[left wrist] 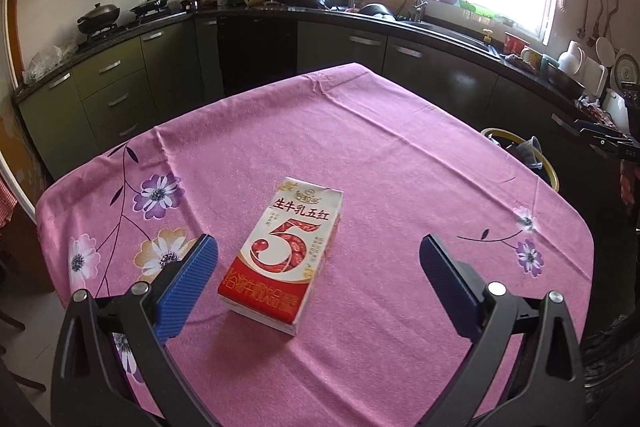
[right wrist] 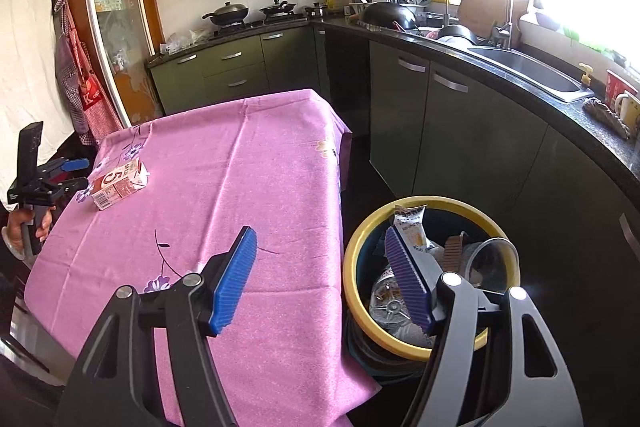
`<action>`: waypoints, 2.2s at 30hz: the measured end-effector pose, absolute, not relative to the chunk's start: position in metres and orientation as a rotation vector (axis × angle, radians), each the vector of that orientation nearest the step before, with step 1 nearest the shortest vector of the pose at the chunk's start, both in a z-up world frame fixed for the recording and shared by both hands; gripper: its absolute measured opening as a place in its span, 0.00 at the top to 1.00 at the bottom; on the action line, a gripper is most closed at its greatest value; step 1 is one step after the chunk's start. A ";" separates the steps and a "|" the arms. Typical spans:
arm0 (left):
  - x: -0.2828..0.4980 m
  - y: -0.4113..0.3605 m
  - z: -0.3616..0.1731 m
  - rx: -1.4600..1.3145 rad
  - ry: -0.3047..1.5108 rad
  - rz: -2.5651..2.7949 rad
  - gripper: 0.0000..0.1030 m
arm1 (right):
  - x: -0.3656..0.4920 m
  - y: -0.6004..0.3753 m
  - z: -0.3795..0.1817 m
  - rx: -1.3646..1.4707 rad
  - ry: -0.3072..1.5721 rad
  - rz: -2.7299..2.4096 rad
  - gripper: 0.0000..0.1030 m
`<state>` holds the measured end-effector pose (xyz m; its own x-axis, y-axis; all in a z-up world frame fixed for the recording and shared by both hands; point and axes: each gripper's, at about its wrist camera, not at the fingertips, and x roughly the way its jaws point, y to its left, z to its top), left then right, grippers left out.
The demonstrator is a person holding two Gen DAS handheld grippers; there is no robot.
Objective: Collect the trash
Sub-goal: 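Grasp the red-and-white milk carton with the left gripper, then carry the milk carton over the bin and open the left gripper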
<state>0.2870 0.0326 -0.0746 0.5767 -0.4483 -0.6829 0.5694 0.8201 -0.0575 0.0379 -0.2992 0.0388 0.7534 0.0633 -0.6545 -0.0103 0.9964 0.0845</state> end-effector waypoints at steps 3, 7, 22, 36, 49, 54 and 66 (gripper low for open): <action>0.305 0.033 -0.088 0.181 0.784 -0.619 0.07 | 0.046 -0.291 0.036 0.074 0.730 0.051 0.35; 0.323 0.032 -0.102 0.181 0.824 -0.650 0.07 | 0.055 -0.280 0.034 0.066 0.745 0.061 0.35; 0.327 0.007 -0.132 0.220 0.910 -0.667 0.09 | 0.080 -0.259 0.017 0.059 0.794 0.114 0.35; 0.319 -0.003 -0.124 0.235 0.919 -0.556 0.51 | 0.070 -0.267 0.013 0.078 0.788 0.133 0.35; 0.244 -0.138 -0.048 0.300 0.800 -0.776 0.51 | 0.021 -0.321 0.029 0.104 0.709 0.016 0.35; 0.234 -0.230 -0.040 0.303 0.802 -0.902 0.51 | -0.011 -0.364 0.034 0.139 0.686 -0.086 0.35; 0.266 -0.432 -0.084 0.357 0.947 -0.977 0.51 | -0.080 -0.432 0.019 0.239 0.663 -0.175 0.34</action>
